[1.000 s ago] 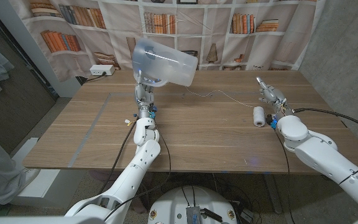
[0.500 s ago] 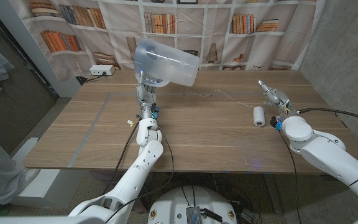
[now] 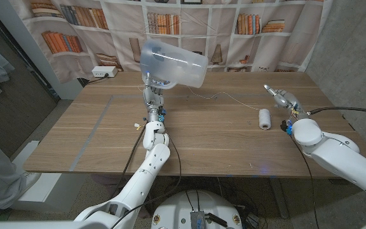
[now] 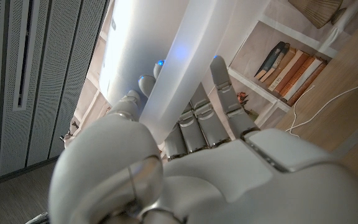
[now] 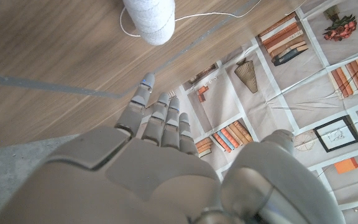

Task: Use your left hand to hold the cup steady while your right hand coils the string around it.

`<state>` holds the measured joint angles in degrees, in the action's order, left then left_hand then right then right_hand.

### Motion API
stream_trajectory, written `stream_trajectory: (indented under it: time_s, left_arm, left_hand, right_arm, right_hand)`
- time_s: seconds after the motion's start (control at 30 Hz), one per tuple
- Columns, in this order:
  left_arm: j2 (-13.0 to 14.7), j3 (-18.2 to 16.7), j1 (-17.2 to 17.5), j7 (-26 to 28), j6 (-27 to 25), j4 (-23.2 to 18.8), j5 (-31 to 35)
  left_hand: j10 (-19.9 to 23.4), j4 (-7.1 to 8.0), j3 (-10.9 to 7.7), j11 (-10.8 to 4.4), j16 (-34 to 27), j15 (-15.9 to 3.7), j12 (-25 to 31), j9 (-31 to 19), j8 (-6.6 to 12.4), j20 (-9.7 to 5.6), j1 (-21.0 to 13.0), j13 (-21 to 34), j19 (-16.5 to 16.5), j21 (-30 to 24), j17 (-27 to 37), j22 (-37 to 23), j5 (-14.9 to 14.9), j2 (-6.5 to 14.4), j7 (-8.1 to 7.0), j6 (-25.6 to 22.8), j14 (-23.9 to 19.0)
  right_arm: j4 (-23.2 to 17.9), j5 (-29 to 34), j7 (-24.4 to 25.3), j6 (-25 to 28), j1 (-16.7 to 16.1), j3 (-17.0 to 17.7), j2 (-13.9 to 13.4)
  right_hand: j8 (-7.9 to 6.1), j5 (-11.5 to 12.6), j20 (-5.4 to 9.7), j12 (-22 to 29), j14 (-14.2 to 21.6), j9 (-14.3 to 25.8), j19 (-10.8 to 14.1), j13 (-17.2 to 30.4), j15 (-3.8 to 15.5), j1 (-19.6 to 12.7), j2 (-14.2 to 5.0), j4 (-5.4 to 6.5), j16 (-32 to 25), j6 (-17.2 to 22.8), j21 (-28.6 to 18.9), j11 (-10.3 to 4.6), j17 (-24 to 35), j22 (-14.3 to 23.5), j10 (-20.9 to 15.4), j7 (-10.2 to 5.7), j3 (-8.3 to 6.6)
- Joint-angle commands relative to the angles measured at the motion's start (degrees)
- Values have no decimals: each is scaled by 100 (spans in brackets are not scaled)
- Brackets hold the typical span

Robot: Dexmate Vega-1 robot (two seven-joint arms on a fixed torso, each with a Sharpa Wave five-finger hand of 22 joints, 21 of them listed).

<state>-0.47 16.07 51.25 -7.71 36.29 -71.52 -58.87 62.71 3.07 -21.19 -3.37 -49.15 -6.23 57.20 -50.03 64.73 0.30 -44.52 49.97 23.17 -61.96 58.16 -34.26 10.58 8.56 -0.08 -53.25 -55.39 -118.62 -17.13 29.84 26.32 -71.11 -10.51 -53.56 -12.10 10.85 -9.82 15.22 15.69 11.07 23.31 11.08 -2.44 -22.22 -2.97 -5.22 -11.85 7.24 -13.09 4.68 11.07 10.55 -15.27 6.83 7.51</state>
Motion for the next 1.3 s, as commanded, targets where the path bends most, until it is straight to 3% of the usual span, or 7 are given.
stream_trajectory:
  time_s: [0.03, 0.27, 0.37, 0.6, 0.7, 0.77, 1.3]
  left_arm:
    - [-82, 14, 0, -149, -46, 16, -100]
    - [-101, 7, 2, -192, -40, 22, -114]
    - [-116, 4, 6, -222, -35, 19, -130]
    - [-128, 11, 14, -245, -6, 13, -109]
    - [-133, 13, 18, -252, 0, 12, -109]
    - [-138, 12, 14, -267, 17, 20, -105]
    - [-106, 19, 54, -285, 6, -24, -98]
  left_hand:
    - [100, -13, -36, -3, 12, -23, 396, -24, 13, -29, 74, 237, 19, -55, 38, 829, 12, 78, 105, -156, -36]
    - [129, -21, -52, 1, 23, -25, 385, -27, 3, -35, 108, 203, -3, -110, 83, 925, 10, 69, 113, -177, -18]
    - [116, -36, -61, 5, 37, -18, 377, -52, -2, -30, 117, 199, -18, -150, 77, 984, 11, 74, 111, -156, -18]
    - [117, -59, -62, 8, 60, -13, 382, -52, -13, -33, 129, 208, -33, -198, 30, 1057, 10, 74, 112, -166, -49]
    - [120, -58, -60, 5, 49, -22, 391, -36, -22, -42, 141, 221, -36, -214, 55, 1080, 9, 79, 90, -182, -44]
    - [130, -69, -60, -13, 44, -17, 390, -68, -5, -51, 141, 214, -29, -227, 60, 1103, 9, 71, 89, -182, -50]
    - [143, -95, -96, -17, 81, -7, 365, -66, -39, -74, 196, 172, -63, -317, 59, 1327, 10, 68, 104, -196, -84]
  right_arm:
    - [-165, 407, 15, 419, -72, -99, -235]
    - [-225, 685, -5, 651, -9, -278, -341]
    - [-232, 682, -47, 693, -15, -272, -332]
    - [-392, 787, -129, 1082, 51, -361, -425]
    - [-422, 627, -281, 1132, 34, -278, -430]
    - [-503, 881, -302, 1375, 153, -504, -613]
    - [-653, 1516, -405, 2021, 512, -1153, -843]
  right_hand:
    - [-6, 46, 1, -6, 93, 8, 89, 19, 5, -25, -59, -24, -48, 39, -20, -33, 19, 15, -62, -27, -10]
    - [-51, 40, 137, 92, 370, 8, 262, 24, 100, -51, -65, -41, -119, 202, -58, -28, 27, 25, -364, 33, -13]
    - [-14, 36, 241, 141, 649, 7, 397, 29, 87, -88, -54, -67, -169, 164, -80, -211, 22, 31, -541, -40, -14]
    - [-133, 38, 470, 259, 1056, 8, 723, 31, 425, -174, -56, -114, -233, 569, -174, -190, 33, 58, -963, 10, -30]
    - [-147, 40, 503, 309, 1265, 8, 766, 29, 477, -218, -47, -139, -281, 662, -181, -203, 35, 66, -1147, 39, -35]
    - [-144, 42, 533, 320, 1312, 8, 806, 29, 479, -248, -41, -155, -286, 674, -192, -181, 33, 68, -1195, 74, -39]
    - [-192, 49, 652, 363, 1559, 8, 956, 23, 565, -334, -46, -189, -316, 918, -228, -186, 33, 72, -1424, 169, -57]
